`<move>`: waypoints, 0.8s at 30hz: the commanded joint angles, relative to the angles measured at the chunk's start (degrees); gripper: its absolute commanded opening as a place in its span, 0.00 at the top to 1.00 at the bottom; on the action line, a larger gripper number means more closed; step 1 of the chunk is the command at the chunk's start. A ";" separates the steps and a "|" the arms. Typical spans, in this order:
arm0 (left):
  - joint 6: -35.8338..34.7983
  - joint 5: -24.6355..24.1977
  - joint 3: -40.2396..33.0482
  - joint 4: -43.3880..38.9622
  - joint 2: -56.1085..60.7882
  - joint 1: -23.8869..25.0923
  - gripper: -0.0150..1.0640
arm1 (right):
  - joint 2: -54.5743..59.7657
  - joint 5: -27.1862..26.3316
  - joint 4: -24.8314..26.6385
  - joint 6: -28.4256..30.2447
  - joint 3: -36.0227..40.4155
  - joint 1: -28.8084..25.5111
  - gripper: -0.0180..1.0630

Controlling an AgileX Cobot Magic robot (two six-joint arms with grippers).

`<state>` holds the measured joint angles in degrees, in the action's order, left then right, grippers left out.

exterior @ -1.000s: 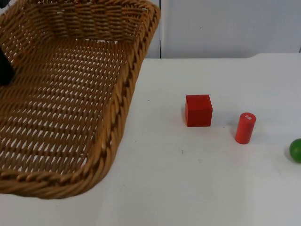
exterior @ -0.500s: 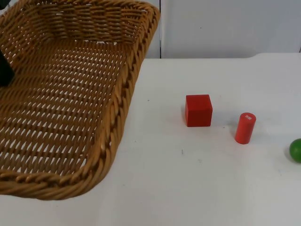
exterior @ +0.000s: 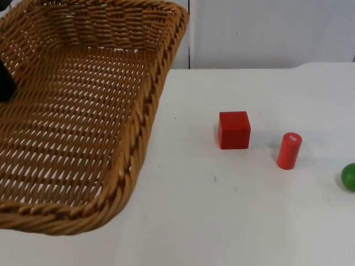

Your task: Pick up the basket with the left hand and place the object to the left of the red cylinder into the basket with the right hand.

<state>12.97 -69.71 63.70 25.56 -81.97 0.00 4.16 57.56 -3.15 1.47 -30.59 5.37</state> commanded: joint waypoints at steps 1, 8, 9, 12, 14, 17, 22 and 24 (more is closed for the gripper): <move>-0.20 -0.25 -0.08 1.39 0.78 0.00 0.99 | 2.68 -5.21 0.67 0.62 -0.31 -0.69 0.01; -0.20 -0.25 -0.08 1.39 0.78 0.00 0.99 | 13.61 -12.85 3.58 0.62 -0.31 -0.69 0.01; -0.20 -0.25 -0.08 1.39 0.78 0.00 0.99 | 15.45 -13.72 3.58 0.62 -0.31 -0.69 0.01; -0.20 -0.25 -0.08 1.39 0.78 0.00 0.99 | 18.53 -15.51 3.58 0.62 -0.31 -0.69 0.01; -0.20 -0.25 -0.08 1.39 0.78 0.00 0.99 | 21.55 -17.20 3.58 0.62 -0.31 -0.69 0.01; -0.20 -0.25 -0.08 1.39 0.78 0.00 0.99 | 24.16 -17.47 3.47 0.62 -0.91 -0.69 0.01; 0.00 -0.25 -0.08 1.39 0.78 0.00 0.99 | 29.53 -15.98 3.15 0.62 -4.49 -0.69 0.01; 0.00 -0.25 -0.08 1.39 0.78 0.00 0.99 | 31.89 -16.37 3.15 0.62 -6.79 -0.69 0.01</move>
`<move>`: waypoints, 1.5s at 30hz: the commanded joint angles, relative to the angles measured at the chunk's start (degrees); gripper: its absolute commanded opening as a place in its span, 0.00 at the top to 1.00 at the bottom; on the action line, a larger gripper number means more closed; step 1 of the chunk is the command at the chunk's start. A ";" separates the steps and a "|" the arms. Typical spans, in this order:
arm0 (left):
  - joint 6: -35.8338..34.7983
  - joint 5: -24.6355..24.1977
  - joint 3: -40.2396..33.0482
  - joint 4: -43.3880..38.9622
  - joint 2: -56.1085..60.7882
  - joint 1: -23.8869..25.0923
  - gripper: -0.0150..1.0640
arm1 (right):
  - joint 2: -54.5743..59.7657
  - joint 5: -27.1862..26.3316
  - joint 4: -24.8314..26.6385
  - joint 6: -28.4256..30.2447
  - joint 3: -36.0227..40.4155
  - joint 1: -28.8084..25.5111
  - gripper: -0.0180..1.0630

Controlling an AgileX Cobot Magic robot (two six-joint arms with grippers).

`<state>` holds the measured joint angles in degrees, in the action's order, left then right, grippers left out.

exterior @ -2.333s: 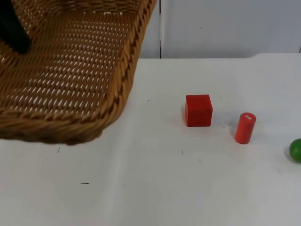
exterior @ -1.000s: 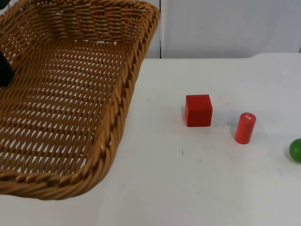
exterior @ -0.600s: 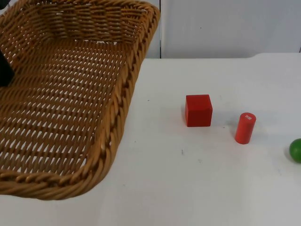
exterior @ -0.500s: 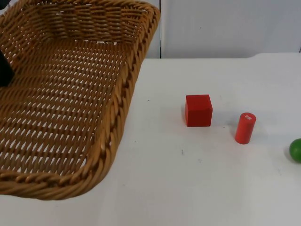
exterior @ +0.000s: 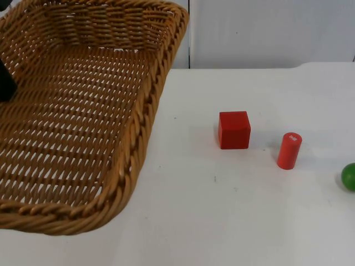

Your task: Pick up the basket with the left hand and place the object to the left of the red cylinder into the basket with the right hand.

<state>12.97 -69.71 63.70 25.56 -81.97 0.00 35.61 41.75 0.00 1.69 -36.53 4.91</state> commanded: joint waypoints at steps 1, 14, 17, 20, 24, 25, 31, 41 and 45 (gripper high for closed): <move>0.00 -0.25 -0.08 1.39 0.78 0.00 0.99 | 1.71 -0.96 0.31 0.40 -1.98 -0.23 0.01; 0.00 -0.25 -0.08 1.56 0.78 0.00 0.99 | 15.67 -2.16 0.56 0.49 -12.76 -0.23 0.01; 0.00 -0.25 -0.08 1.56 0.78 0.00 0.99 | 17.87 -2.57 0.56 0.49 -14.87 -0.23 0.01; 0.00 -0.25 -0.08 1.56 0.78 0.00 0.99 | 22.50 -2.17 0.69 0.68 -18.77 -0.23 0.01; 0.00 -0.25 -0.08 1.84 0.78 0.00 0.99 | 27.99 -1.91 0.69 1.52 -22.65 -0.23 0.01; 0.00 -0.25 -0.08 1.93 0.78 0.00 0.99 | 29.41 -1.91 0.69 1.97 -23.73 -0.23 0.01; 0.00 -0.25 -0.08 2.07 0.78 0.00 0.99 | 37.97 -2.59 0.69 3.29 -28.72 -0.23 0.01; 0.00 -0.25 -0.08 2.66 0.78 0.00 0.99 | 51.03 -0.30 1.69 6.97 -38.02 1.78 0.01; 0.00 -0.25 -0.08 3.08 0.78 0.00 0.99 | 55.81 1.27 1.60 8.84 -42.26 4.73 0.01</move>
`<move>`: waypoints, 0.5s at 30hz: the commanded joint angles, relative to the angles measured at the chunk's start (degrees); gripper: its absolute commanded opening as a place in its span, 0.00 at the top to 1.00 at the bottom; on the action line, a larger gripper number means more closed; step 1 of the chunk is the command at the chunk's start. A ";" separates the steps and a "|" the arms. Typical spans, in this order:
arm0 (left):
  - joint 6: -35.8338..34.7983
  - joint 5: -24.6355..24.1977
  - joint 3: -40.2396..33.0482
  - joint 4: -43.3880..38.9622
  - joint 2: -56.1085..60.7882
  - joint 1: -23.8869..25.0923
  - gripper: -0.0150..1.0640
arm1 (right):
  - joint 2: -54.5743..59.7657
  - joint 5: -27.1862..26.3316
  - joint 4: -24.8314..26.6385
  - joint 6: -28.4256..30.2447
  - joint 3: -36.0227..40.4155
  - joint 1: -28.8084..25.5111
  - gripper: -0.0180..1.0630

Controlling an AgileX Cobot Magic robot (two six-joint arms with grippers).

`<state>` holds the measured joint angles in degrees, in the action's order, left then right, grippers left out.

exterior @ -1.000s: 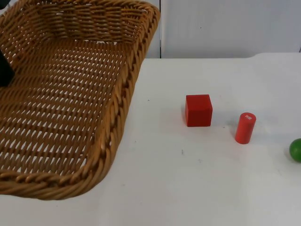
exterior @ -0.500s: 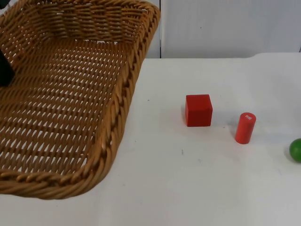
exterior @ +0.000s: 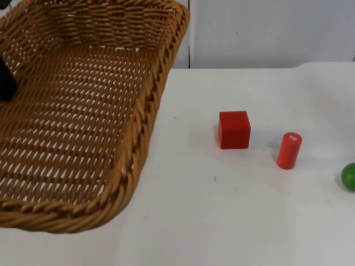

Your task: Pick up the basket with the left hand and place the object to the left of the red cylinder into the basket with the right hand.

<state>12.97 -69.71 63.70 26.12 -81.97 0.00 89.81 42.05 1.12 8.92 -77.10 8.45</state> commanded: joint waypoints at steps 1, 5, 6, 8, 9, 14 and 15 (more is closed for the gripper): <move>0.00 -0.25 -0.08 2.81 0.78 0.00 0.99 | 3.37 1.95 0.49 2.31 -3.38 2.40 0.01; 0.00 -0.25 -0.08 3.46 0.78 0.00 0.99 | 9.52 5.15 0.49 5.22 -9.96 6.74 0.01; 0.00 -0.25 -0.08 3.46 0.78 0.00 0.99 | 9.52 5.15 0.49 5.22 -9.96 6.74 0.01; 0.00 -0.25 -0.08 3.46 0.78 0.00 0.99 | 12.69 6.83 0.49 6.37 -13.33 8.97 0.01; 0.00 -0.25 -0.08 3.46 0.78 0.00 0.99 | 14.18 7.26 0.49 6.53 -14.61 9.96 0.01; 0.00 -0.25 -0.08 3.46 0.78 0.00 0.99 | 19.33 9.38 0.49 11.84 -19.08 13.54 0.01; 0.00 -0.25 -0.08 3.46 0.78 0.00 0.99 | 20.30 9.65 0.49 13.33 -19.62 14.33 0.01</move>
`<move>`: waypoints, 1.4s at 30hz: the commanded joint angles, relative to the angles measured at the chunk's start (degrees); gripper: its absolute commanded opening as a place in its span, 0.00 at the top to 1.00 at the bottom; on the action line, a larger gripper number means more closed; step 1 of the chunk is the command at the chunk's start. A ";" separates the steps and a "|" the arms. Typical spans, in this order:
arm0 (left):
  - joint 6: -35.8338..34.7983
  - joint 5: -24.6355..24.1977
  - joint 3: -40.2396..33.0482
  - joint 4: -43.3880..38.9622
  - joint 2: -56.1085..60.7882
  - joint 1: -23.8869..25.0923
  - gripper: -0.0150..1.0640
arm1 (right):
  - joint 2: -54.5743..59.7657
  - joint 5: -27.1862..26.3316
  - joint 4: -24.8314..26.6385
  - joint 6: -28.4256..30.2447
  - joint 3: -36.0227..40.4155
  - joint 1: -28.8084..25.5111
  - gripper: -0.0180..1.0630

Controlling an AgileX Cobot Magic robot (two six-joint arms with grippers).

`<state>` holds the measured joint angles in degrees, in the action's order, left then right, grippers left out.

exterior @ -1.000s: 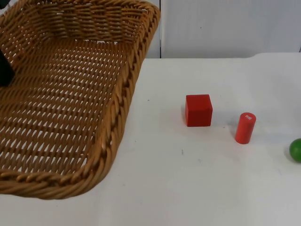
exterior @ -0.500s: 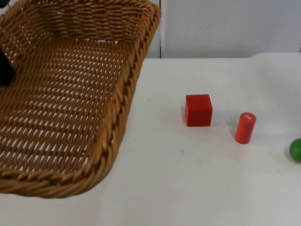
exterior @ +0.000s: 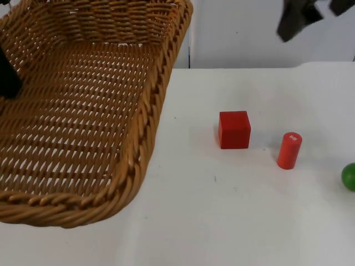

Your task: Pick up the basket with the left hand and place the object to the left of the red cylinder into the basket with the right hand.

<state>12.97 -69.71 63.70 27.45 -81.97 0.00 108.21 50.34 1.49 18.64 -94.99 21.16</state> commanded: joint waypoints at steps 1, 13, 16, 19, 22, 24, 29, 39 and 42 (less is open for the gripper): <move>0.00 -0.25 -0.08 2.13 0.78 0.00 0.99 | 2.99 1.36 0.12 4.79 -1.99 2.36 0.01; 0.00 -0.25 -0.08 2.13 0.78 0.00 0.99 | 10.31 -0.43 4.06 16.18 -1.99 3.54 0.01; 0.00 -0.25 -0.08 1.99 0.78 0.00 0.99 | 11.69 -3.13 6.61 22.29 -2.05 3.54 0.01; 0.00 -0.25 -0.08 1.99 0.78 0.00 0.99 | 12.47 -3.62 9.15 26.51 -2.05 3.54 0.01; 0.00 -0.25 -0.08 1.99 0.78 0.00 0.99 | 13.78 -3.62 12.44 33.18 -2.05 3.54 0.01; 0.00 -0.25 -0.08 1.99 0.78 0.00 0.99 | 14.36 -3.62 13.45 34.80 -2.05 3.54 0.01; 0.00 -0.25 -0.08 1.99 0.78 0.00 0.99 | 16.83 -3.80 14.44 40.06 -2.05 3.54 0.01; 0.00 -0.25 -0.08 2.13 0.78 0.00 0.99 | 21.44 -5.44 17.32 48.96 -2.59 3.54 0.01; 0.00 -0.25 -0.08 2.36 0.78 0.00 0.99 | 23.44 -4.23 18.69 51.06 -4.23 3.42 0.01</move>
<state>12.97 -69.71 63.70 27.45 -81.97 0.00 131.38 45.36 19.25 68.11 -98.26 24.64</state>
